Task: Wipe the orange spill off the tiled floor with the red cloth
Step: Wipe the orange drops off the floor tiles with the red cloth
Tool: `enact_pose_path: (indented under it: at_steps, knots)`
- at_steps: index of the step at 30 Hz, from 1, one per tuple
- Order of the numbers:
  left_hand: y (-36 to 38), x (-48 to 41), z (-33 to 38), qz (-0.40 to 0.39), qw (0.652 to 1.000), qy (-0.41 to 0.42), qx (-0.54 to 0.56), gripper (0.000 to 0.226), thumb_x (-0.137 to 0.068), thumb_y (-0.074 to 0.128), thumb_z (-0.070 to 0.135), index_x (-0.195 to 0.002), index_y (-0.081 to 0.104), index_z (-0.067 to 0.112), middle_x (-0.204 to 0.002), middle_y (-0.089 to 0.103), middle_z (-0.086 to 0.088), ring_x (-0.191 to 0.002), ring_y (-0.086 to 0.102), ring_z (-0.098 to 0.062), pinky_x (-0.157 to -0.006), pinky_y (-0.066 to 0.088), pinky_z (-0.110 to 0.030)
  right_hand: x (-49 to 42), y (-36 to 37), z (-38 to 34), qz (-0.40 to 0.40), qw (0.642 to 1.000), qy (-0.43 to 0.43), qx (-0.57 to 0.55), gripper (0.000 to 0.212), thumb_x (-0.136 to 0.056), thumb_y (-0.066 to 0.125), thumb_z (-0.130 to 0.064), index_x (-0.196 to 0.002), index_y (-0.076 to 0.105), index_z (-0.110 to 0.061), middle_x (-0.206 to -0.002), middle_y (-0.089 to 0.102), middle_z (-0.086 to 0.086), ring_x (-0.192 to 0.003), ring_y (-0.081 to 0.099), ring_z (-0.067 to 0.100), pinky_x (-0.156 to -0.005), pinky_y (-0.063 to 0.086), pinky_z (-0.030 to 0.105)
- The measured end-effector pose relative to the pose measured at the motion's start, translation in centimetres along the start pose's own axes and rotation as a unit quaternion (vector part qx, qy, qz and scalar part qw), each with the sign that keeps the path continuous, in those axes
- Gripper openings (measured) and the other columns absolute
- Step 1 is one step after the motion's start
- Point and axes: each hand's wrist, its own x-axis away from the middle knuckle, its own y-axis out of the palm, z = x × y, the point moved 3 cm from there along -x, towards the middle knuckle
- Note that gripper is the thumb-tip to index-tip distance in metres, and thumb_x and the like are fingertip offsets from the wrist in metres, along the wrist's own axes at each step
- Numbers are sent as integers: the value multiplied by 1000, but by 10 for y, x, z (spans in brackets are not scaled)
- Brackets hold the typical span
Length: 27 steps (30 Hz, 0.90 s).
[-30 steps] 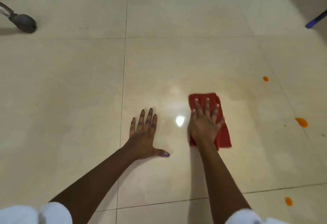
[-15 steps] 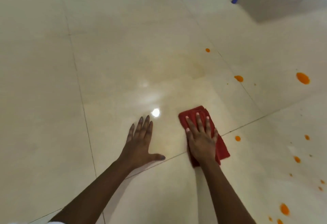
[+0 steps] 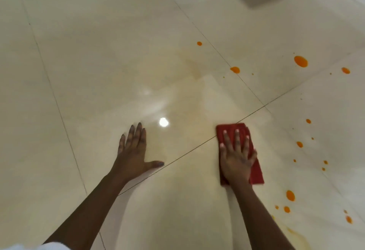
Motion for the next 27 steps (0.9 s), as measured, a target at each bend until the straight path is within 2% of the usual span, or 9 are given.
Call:
enact_pose_path:
  at_steps: [3, 6, 7, 12, 16, 19, 21, 24, 27]
  knots:
    - [3, -4, 38, 2, 999, 44, 4, 135, -47, 18, 100, -143, -27, 16, -142, -46, 7, -131, -44, -13, -111, -20, -43, -18, 0, -31, 8, 1000, -5, -30, 53, -98, 15, -48, -145, -8, -43, -157, -14, -4, -143, -19, 24, -112, -7, 52]
    - [11, -6, 70, -28, 996, 80, 11, 136, -49, 31, 96, -145, -23, 15, -143, -44, 4, -130, -44, -15, -111, -21, -43, 27, 20, -52, -8, 987, -159, 3, 53, -96, 10, -50, -139, -22, -47, -151, -26, -9, -138, -30, 22, -111, -12, 50]
    - [15, -6, 73, -41, 995, 91, 2, 135, -52, 36, 94, -144, -24, 15, -144, -43, 3, -129, -45, -16, -110, -22, -44, 44, 24, -41, -11, 984, -179, 13, 52, -95, 6, -51, -138, -24, -49, -151, -25, -11, -138, -31, 20, -111, -12, 49]
    - [28, 2, 83, -57, 990, 111, -70, 135, -52, 33, 95, -145, -24, 14, -141, -48, -2, -130, -45, -23, -107, -25, -45, 8, 1, 46, 8, 998, -54, 25, 50, -95, 8, -52, -140, -13, -49, -157, -10, -10, -143, -17, 20, -113, 2, 53]
    - [29, 3, 84, -54, 992, 89, -66, 137, -51, 38, 94, -146, -21, 15, -142, -46, -1, -130, -44, -23, -108, -23, -46, -58, -16, 8, -1, 999, -26, -37, 51, -98, 15, -48, -146, -2, -45, -158, -10, -6, -143, -18, 23, -112, -4, 55]
    - [31, 4, 86, -66, 993, 80, -60, 135, -55, 48, 88, -146, -22, 17, -141, -47, 0, -129, -45, -23, -109, -23, -46, -29, -1, -23, -23, 984, -177, -3, 51, -97, 15, -47, -144, -6, -46, -157, -11, -8, -143, -18, 23, -112, -4, 53]
    - [30, 5, 86, -72, 992, 79, -61, 132, -57, 52, 86, -146, -22, 20, -144, -44, 1, -130, -44, -24, -109, -22, -46, 10, 9, -5, -23, 960, -277, 24, 50, -95, 12, -48, -142, -6, -49, -155, -8, -12, -144, -14, 22, -113, -1, 51]
    - [27, 3, 88, -88, 990, 80, -80, 129, -60, 51, 85, -146, -20, 22, -142, -45, 1, -129, -44, -25, -110, -19, -49, -5, -10, 54, 29, 976, -216, 22, 49, -94, 20, -46, -143, 17, -47, -156, 15, -8, -145, 9, 24, -111, 16, 53]
    - [25, 1, 90, -112, 987, 73, -90, 128, -63, 54, 82, -146, -21, 20, -138, -48, 0, -128, -44, -27, -111, -16, -53, -69, -30, 64, 8, 997, -83, 3, 49, -98, 17, -47, -145, 4, -47, -159, 0, -6, -145, -7, 23, -113, 5, 55]
